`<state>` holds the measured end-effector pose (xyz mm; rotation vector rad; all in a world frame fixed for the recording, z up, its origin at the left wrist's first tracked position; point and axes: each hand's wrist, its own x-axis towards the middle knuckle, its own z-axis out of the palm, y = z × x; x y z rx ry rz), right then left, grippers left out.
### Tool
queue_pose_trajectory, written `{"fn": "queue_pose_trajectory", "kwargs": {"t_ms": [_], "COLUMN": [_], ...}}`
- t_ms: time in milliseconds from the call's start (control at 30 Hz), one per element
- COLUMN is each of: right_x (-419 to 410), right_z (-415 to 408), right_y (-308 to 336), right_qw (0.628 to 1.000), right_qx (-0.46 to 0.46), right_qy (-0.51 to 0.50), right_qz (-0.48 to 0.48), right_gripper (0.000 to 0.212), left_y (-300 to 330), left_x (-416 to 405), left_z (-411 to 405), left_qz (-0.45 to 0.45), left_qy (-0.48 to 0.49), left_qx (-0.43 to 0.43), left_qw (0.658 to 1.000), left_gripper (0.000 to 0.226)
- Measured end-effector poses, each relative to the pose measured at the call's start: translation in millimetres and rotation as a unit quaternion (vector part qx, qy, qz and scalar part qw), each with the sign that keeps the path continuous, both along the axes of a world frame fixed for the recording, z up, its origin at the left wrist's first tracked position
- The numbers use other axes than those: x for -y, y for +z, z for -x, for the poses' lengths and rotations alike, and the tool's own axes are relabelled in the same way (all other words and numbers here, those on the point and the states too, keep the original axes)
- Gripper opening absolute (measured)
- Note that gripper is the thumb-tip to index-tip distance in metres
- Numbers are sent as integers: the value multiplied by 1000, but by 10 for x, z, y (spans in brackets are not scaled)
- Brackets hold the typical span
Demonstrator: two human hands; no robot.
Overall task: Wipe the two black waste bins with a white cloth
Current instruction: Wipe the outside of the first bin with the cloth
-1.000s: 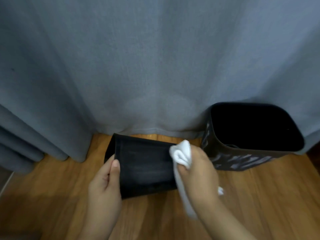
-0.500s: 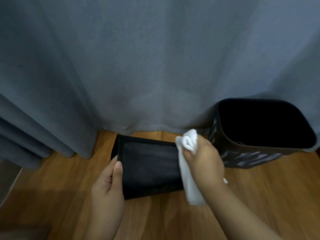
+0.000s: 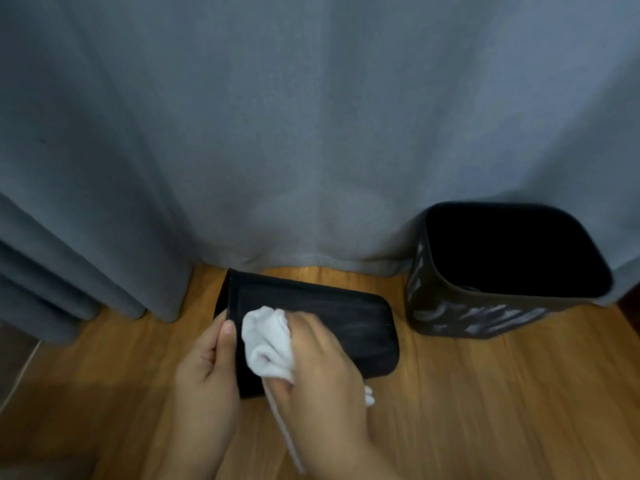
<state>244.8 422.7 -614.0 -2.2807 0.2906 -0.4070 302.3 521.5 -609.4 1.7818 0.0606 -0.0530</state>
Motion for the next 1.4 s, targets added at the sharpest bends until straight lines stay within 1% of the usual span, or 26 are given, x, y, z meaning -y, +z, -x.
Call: {"fn": "queue_pose_trajectory", "kwargs": {"t_ms": [67, 100, 167, 200, 267, 300, 333, 400, 500, 533, 600, 633, 700, 733, 800, 867, 900, 1033, 1100, 1167, 1233, 1300, 1367, 1400], "right_x": [155, 274, 605, 763, 969, 1016, 1019, 971, 782, 739, 714, 732, 802, 841, 913, 972, 998, 1072, 1074, 1028, 880, 677, 494, 432], "right_z": [90, 137, 224, 254, 293, 308, 294, 213, -18, -88, -186, -209, -220, -215, -187, -164, -166, -171, -156, -159, -201, -210, -164, -131], "right_y": [-106, -149, -299, -368, -418, -412, -392, -283, 12, 65, 31, -9, -91, -113, -135, -130, -120, 137, 349, 480, 515, 400, 208, 136], "right_qw": [1000, 997, 981, 973, 966, 963, 961, 964, 978, 980, 984, 987, 989, 988, 986, 989, 991, 981, 981, 982, 986, 995, 998, 995], "right_qx": [-18, -35, -95, -109, -111, -119, -125, -111, -85, -88, -85, -76, -71, -84, -116, -122, -112, -55, 4, 40, 56, 47, -20, -42], "right_qy": [-21, -59, -155, -188, -229, -237, -242, -240, -178, -152, -105, -97, -94, -90, -71, -51, -56, -173, -193, -183, -147, -61, 53, 89], "right_qz": [-13, -31, -69, -71, -47, -42, -38, -37, -68, -90, -113, -101, -88, -93, -98, -61, -50, -74, -32, 17, 54, 66, 20, -11], "right_gripper": [39, 31, 14, 18, 9, 11, 21, 32, 57, 60, 52, 48, 51, 52, 43, 30, 26, 42, 44, 46, 51, 47, 38, 36], "left_y": [-59, -73, -46, -16, 20, 32, 35, 32, 48, 36, 19, 22, 40, 52, 68, 78, 80, 68, 66, 59, 60, 61, 81, 85], "left_x": [-57, -77, -77, -67, -38, -17, -3, 12, 23, 13, -13, -20, -26, -23, -23, -22, -22, -20, -18, -20, -12, -9, -9, -11], "left_z": [-19, -20, -11, -8, 0, 0, -1, -1, 15, 11, -2, -3, -2, 1, 7, 12, 14, 8, 4, 6, 8, -1, -3, -2], "left_qz": [-6, -2, 2, 1, -3, -6, -11, -13, -17, -17, -13, -12, -13, -13, -12, -16, -16, -1, 8, 8, 5, -3, -7, -7], "left_qy": [16, 24, 35, 30, 8, -1, -5, -10, -28, -28, -19, -17, -25, -31, -45, -49, -48, -38, -37, -38, -46, -50, -46, -44], "left_qx": [-5, -5, -9, -8, 2, 7, 12, 18, 20, 20, 11, 9, 13, 14, 18, 22, 24, 12, 5, 10, 16, 28, 33, 35], "left_qw": [1000, 1000, 999, 1000, 1000, 1000, 1000, 1000, 999, 999, 1000, 1000, 1000, 999, 999, 998, 998, 999, 999, 999, 999, 998, 998, 998], "left_gripper": [25, 25, 25, 26, 26, 26, 26, 26, 29, 28, 28, 29, 31, 32, 31, 32, 32, 31, 29, 29, 30, 30, 33, 34]}}
